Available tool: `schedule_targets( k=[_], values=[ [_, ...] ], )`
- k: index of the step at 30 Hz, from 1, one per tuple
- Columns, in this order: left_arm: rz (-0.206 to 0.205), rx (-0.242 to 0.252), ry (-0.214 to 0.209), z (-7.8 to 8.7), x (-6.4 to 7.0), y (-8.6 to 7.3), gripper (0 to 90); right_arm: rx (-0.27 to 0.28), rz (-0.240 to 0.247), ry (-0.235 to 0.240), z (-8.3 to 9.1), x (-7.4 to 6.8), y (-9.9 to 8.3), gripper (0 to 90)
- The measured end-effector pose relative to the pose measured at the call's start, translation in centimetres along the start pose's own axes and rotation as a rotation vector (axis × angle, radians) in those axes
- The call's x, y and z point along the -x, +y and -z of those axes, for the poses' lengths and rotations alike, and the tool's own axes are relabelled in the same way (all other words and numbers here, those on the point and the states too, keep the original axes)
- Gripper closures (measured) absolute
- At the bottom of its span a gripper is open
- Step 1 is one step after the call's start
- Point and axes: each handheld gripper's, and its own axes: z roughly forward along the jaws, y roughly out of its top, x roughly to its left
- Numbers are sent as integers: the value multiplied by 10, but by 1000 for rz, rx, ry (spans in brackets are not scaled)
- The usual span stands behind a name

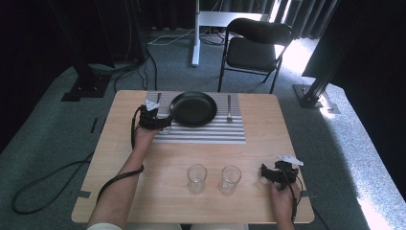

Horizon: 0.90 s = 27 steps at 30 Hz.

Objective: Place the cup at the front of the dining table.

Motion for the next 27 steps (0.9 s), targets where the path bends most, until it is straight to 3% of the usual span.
schedule_targets(
  k=[4, 13, 16, 21, 27],
  values=[
    [-36, -22, 14, 3, 5, -7, 187, 0, 1, 0, 0, 0, 0, 123],
    [-20, -39, 17, 12, 7, -21, 187, 0, 0, 0, 0, 0, 0, 123],
    [-39, -58, 35, 16, 7, -28, 187, 0, 1, 0, 0, 0, 0, 123],
    [-18, -56, 37, 23, 3, -35, 187, 0, 0, 0, 0, 0, 0, 123],
    [-35, -58, 29, 34, 4, -39, 188, 0, 0, 0, 0, 0, 0, 123]
  ],
)
